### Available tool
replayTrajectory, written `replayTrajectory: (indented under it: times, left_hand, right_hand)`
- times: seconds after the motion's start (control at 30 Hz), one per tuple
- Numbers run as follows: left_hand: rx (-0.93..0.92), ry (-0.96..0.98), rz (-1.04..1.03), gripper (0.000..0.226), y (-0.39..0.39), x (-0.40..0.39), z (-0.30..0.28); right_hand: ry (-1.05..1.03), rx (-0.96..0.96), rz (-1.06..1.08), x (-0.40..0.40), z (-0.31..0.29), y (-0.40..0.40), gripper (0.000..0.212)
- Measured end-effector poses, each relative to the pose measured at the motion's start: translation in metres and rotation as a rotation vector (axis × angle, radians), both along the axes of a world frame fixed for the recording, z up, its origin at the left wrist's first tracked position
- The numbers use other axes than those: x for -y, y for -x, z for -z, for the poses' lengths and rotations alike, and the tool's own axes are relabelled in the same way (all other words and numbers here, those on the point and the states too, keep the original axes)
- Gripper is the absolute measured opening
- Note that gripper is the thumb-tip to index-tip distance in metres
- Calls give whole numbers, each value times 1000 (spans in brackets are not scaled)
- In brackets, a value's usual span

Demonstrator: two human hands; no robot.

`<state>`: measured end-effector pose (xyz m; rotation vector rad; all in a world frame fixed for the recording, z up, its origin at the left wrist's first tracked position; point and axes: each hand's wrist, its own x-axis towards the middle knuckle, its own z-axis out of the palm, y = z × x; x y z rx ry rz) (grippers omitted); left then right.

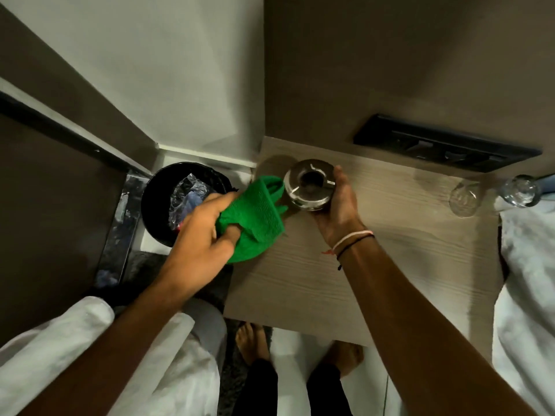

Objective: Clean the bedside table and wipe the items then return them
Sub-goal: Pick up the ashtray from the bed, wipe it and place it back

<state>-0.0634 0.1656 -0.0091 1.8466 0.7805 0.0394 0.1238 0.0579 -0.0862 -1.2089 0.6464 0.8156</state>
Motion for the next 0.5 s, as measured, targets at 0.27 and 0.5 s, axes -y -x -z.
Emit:
replayTrajectory:
  times: [0.27, 0.5]
  left_hand:
    - [-24, 163, -103, 45, 11, -11, 20]
    - [-76, 116, -30, 46, 17, -21, 28]
  right_hand:
    - [332, 251, -111, -41, 44, -17, 26]
    - [626, 462, -196, -36, 61, -24, 22]
